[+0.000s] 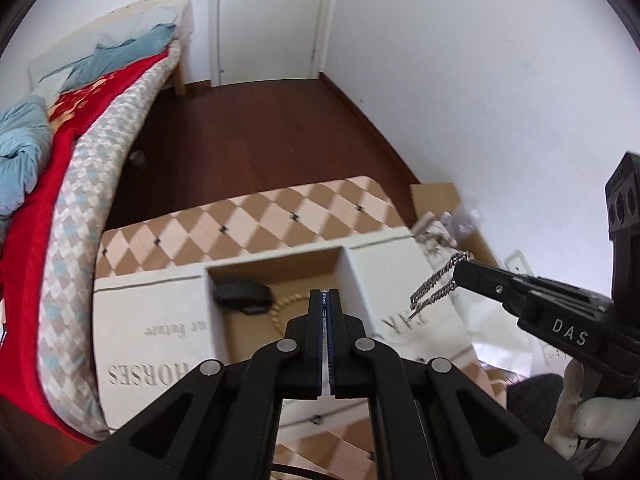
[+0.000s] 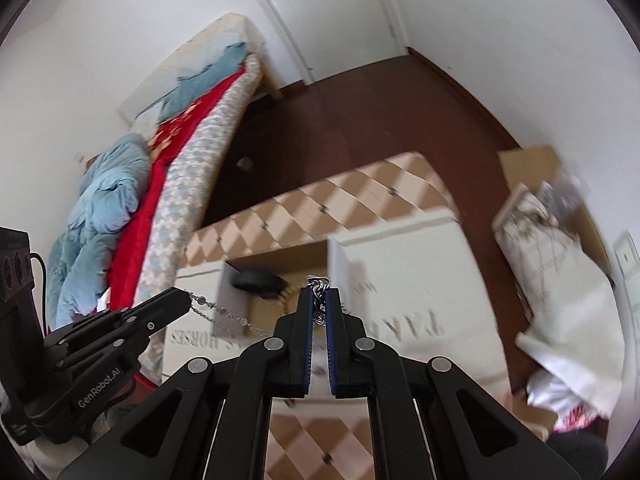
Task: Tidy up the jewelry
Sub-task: 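Lower both silver bracelets into the white box and open both tools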
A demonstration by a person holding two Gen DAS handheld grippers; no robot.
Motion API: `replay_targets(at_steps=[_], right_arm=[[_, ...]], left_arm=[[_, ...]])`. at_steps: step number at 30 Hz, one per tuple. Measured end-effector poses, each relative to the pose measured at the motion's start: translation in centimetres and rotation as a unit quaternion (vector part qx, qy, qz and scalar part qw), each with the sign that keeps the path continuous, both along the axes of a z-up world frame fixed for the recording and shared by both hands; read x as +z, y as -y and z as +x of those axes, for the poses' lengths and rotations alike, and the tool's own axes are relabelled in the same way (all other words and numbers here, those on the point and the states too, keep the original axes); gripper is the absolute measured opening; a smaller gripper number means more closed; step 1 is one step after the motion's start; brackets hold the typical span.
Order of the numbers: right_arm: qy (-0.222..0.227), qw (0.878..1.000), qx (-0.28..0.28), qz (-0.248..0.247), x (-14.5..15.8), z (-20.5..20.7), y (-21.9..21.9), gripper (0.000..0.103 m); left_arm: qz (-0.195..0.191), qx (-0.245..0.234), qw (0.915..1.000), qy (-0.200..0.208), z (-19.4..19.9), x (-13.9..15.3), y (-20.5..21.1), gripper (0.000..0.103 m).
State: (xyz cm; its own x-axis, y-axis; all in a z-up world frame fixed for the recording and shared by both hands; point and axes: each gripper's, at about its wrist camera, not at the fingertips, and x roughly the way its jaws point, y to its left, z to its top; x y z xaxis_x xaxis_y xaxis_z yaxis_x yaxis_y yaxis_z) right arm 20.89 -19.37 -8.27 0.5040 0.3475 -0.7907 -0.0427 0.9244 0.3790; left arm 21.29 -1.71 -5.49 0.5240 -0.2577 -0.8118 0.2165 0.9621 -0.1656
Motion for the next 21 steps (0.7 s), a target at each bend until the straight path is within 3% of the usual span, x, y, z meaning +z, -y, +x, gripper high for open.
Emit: replay_targets(at_steps=[5, 14, 21], right_arm=[[-0.023, 0.999, 0.040, -0.004, -1.1, 4.7, -3.4, 0.006], [-0.081, 0.990, 0.101, -0.050, -6.9, 10.2, -9.8, 0.006], [-0.118, 0.984, 0.099, -0.094, -10.2, 12.1, -9.9, 0.007]], left_arm=[[0.011, 0.024, 0.9994, -0.025, 2.5, -2.2, -3.0, 0.000], [0.012, 0.046, 0.9943, -0.095, 4.5, -8.6, -5.3, 0.000], [0.013, 0.056, 0.9897, -0.131, 5.1, -10.7, -5.0, 0.005]])
